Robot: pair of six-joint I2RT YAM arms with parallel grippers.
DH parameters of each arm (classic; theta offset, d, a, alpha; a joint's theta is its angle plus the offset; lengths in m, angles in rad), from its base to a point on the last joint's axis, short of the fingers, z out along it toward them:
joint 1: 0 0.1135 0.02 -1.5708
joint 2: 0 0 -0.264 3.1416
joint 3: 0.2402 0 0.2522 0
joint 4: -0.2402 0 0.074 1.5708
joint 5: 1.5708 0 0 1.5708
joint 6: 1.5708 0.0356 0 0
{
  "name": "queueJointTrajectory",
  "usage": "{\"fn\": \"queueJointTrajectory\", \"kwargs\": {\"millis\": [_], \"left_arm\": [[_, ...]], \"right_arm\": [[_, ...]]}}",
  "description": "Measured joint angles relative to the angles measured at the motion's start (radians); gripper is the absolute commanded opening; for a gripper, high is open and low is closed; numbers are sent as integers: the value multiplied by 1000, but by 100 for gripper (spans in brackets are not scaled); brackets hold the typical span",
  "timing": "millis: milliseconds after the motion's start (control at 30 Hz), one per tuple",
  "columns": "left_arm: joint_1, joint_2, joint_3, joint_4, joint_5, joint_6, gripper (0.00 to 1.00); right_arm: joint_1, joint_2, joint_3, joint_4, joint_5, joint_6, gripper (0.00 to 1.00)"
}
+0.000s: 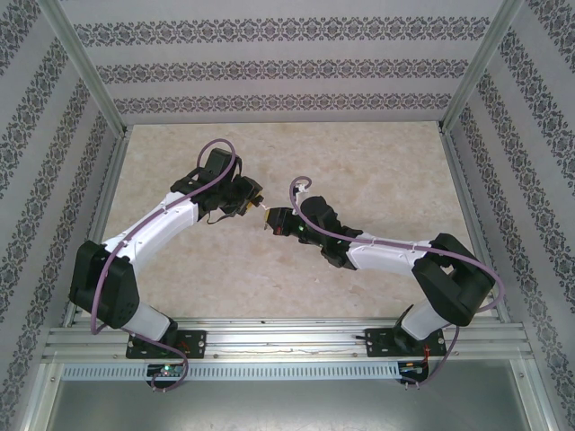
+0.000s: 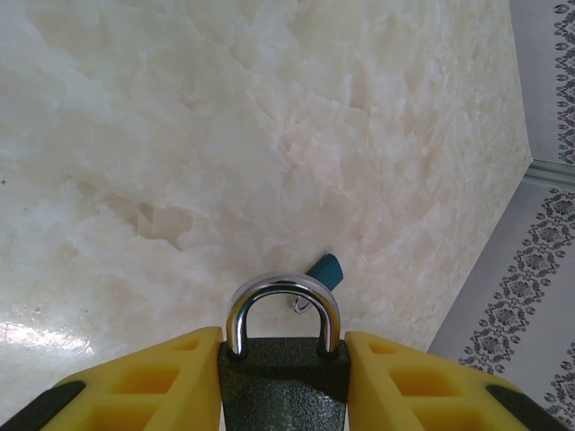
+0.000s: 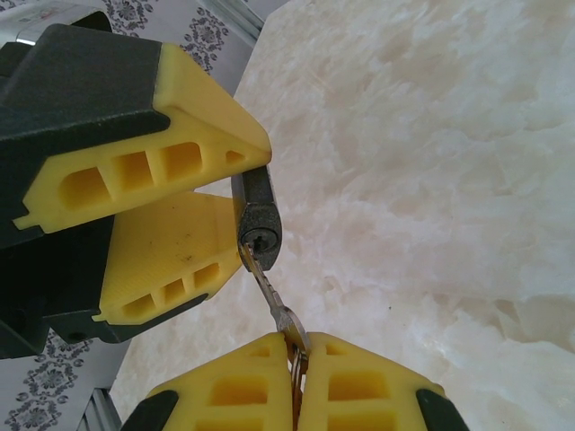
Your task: Unlock with the key
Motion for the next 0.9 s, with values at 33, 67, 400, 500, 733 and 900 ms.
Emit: {"fn": "queueJointTrajectory", "kwargs": {"millis": [33,67,400,500,733,900], "left_arm": [[0,0,0,0,0,0,37],[0,0,0,0,0,0,37],[0,-4,-3,0,-1,-3,37],[0,-5,-4,2,0,-3,37],[0,-5,-4,14,0,-3,37],[0,-5,-5,21,0,-4,37]], "right_arm": [[0,0,0,0,0,1,0],[0,0,0,0,0,1,0],[0,2,0,0,0,5,0],[0,2,-2,3,0,5,0],[-1,2,-3,8,0,8,0],[-3,11,-3,8,0,20,0]]}}
